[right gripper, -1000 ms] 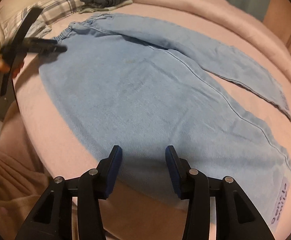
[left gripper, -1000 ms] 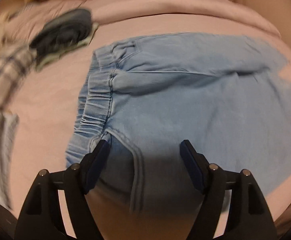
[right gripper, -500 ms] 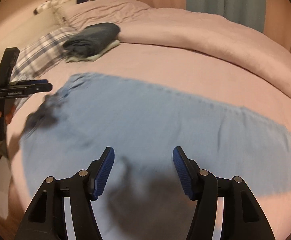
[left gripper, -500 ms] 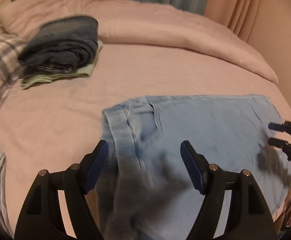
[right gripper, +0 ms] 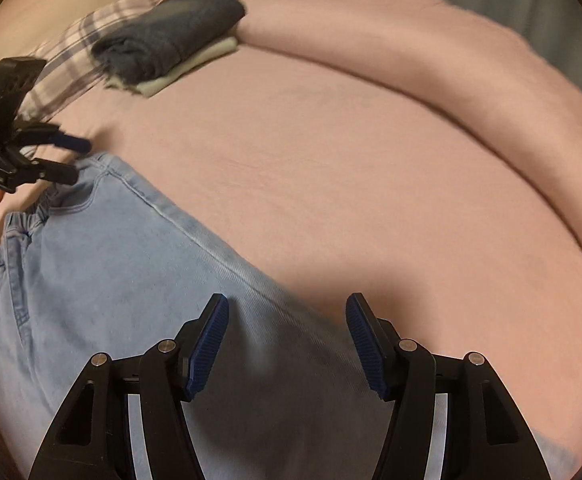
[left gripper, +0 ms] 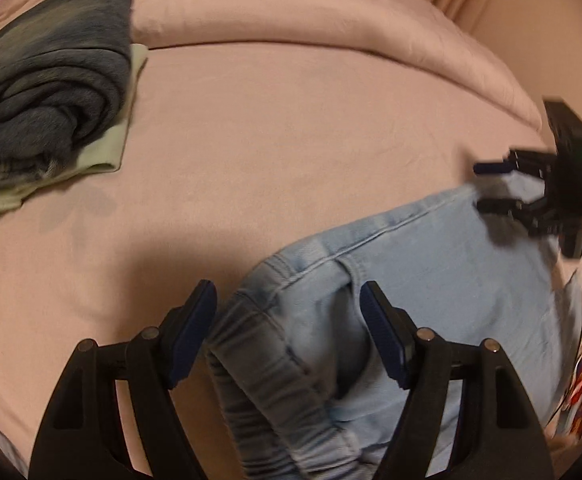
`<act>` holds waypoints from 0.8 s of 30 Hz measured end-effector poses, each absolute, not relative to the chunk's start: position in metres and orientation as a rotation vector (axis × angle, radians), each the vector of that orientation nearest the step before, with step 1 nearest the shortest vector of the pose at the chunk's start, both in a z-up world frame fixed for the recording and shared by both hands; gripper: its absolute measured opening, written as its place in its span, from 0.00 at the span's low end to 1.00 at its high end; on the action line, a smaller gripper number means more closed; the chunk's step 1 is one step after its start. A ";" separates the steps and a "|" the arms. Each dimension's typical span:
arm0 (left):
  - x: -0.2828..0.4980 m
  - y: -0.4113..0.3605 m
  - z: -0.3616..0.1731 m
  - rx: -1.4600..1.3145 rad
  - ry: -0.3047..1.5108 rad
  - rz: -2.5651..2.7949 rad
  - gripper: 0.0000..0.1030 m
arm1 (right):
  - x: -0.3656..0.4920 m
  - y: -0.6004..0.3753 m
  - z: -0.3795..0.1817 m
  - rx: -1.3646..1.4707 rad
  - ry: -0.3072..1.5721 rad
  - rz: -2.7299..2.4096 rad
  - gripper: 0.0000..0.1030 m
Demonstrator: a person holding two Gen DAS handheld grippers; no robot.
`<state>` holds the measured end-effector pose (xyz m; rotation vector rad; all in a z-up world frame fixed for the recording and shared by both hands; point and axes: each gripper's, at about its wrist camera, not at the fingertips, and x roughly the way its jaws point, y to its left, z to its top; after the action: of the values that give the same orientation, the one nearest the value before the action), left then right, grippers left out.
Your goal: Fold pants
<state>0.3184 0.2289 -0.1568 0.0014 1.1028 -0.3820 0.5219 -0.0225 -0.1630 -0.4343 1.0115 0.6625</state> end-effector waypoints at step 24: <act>0.340 0.248 -0.163 -0.065 1.153 -0.499 0.76 | 0.512 -0.021 -0.160 -0.507 1.121 0.717 0.73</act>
<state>0.3402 0.2476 -0.1630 -0.0645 1.1526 -0.4989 0.5120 -0.0206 -0.1598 -0.5073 1.1209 0.7174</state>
